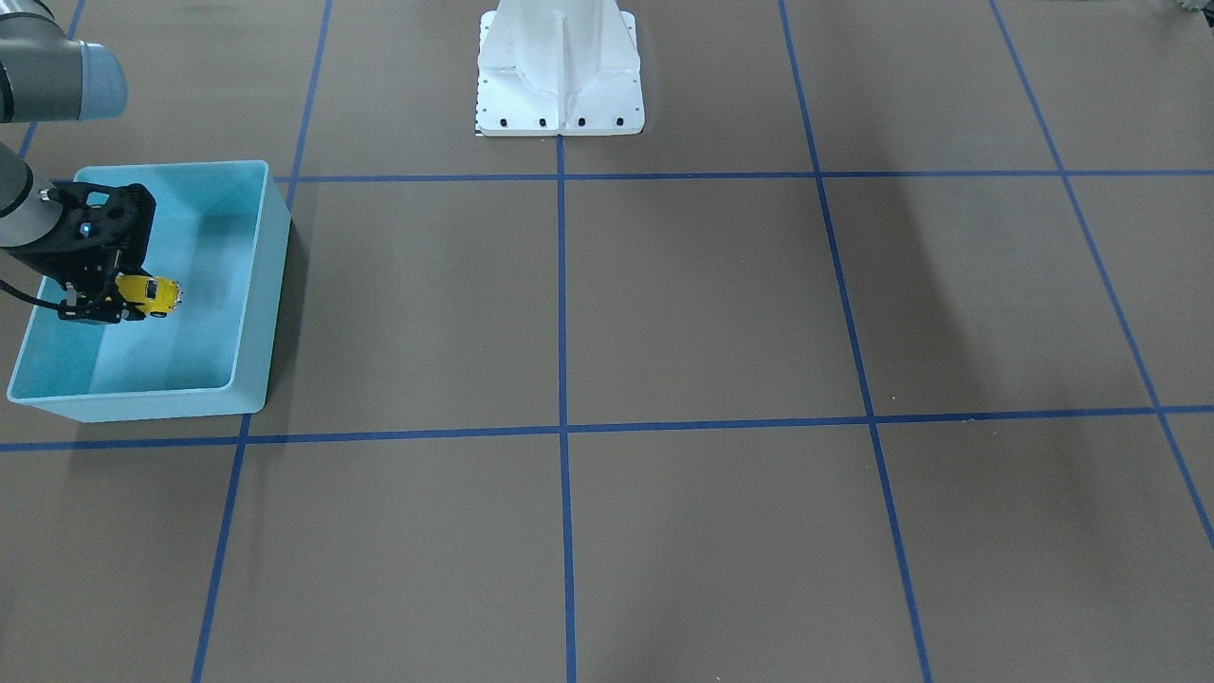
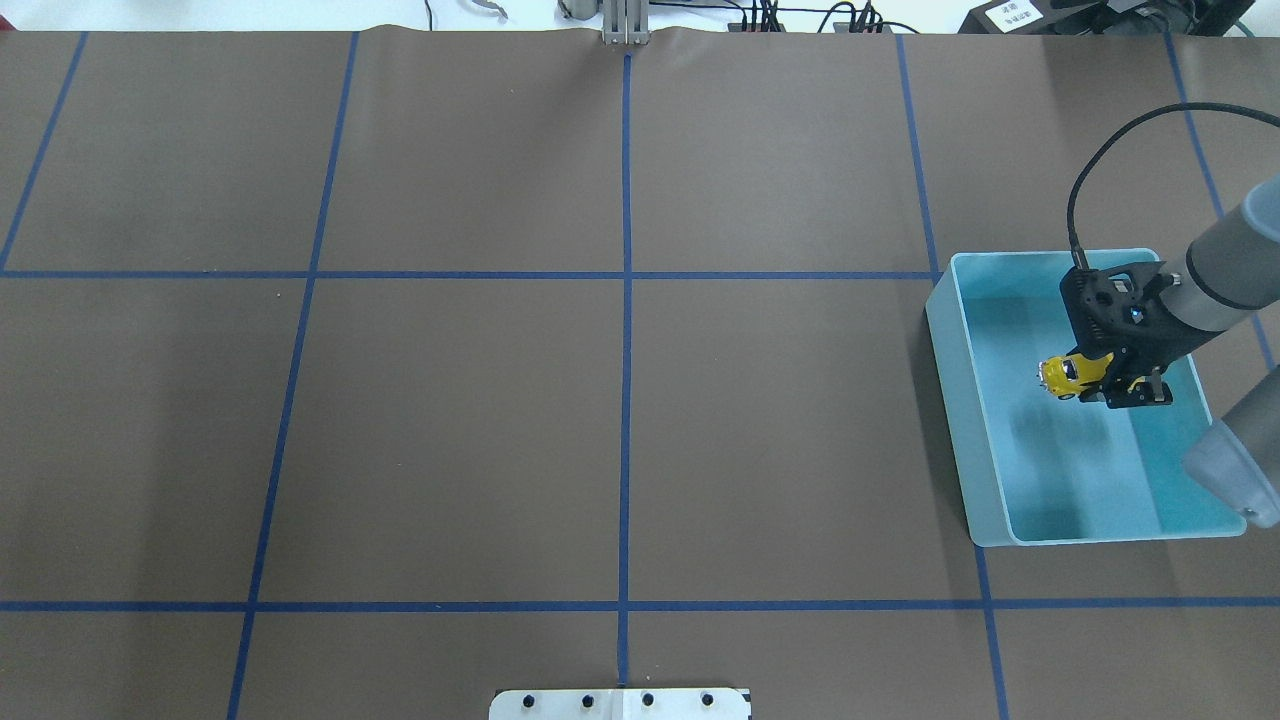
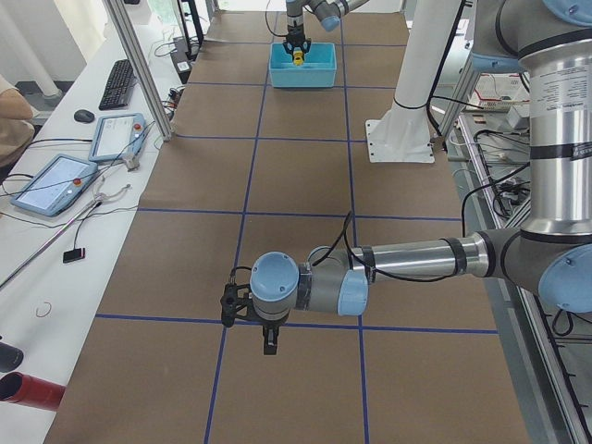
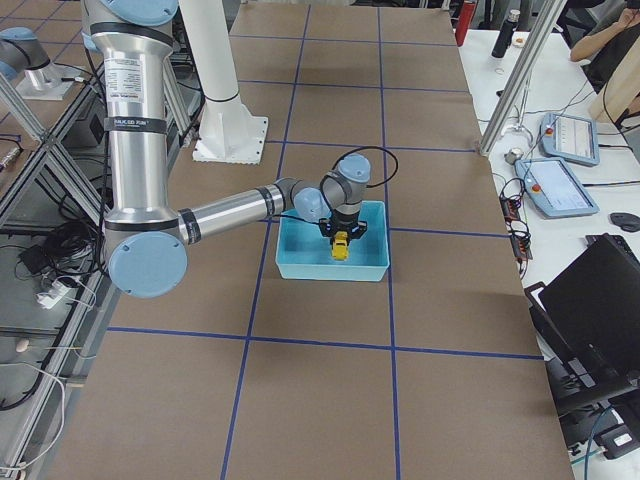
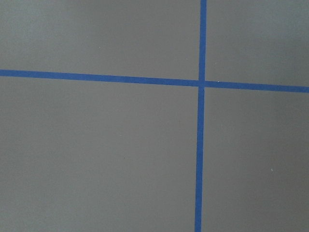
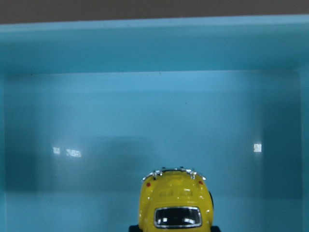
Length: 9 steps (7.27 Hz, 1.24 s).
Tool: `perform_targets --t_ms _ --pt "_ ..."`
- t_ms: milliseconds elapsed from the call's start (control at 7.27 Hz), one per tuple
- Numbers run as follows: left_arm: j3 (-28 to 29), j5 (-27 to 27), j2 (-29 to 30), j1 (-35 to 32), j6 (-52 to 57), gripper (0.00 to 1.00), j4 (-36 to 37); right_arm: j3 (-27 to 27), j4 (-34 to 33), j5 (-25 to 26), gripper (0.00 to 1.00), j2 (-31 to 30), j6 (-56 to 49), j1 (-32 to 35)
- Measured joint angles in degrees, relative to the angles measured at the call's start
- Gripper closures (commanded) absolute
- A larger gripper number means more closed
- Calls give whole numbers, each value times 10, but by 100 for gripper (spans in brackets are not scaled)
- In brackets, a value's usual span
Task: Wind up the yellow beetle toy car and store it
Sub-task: 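Lower the car into the bin and open the right gripper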
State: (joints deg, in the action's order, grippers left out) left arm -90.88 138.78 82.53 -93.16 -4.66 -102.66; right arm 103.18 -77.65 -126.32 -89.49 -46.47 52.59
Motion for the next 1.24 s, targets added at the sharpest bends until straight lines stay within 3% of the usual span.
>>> perform_targets --t_ms 138,275,826,1239 --pt "0 0 0 0 0 0 0 -8 1 -1 92 1 10 -9" --pt "0 0 0 0 0 0 0 -11 1 -2 1 2 26 -17" --pt "-1 1 0 0 0 0 0 -9 36 -3 1 0 49 -37" --pt "-1 1 0 0 -1 0 0 61 38 -23 1 -14 46 5"
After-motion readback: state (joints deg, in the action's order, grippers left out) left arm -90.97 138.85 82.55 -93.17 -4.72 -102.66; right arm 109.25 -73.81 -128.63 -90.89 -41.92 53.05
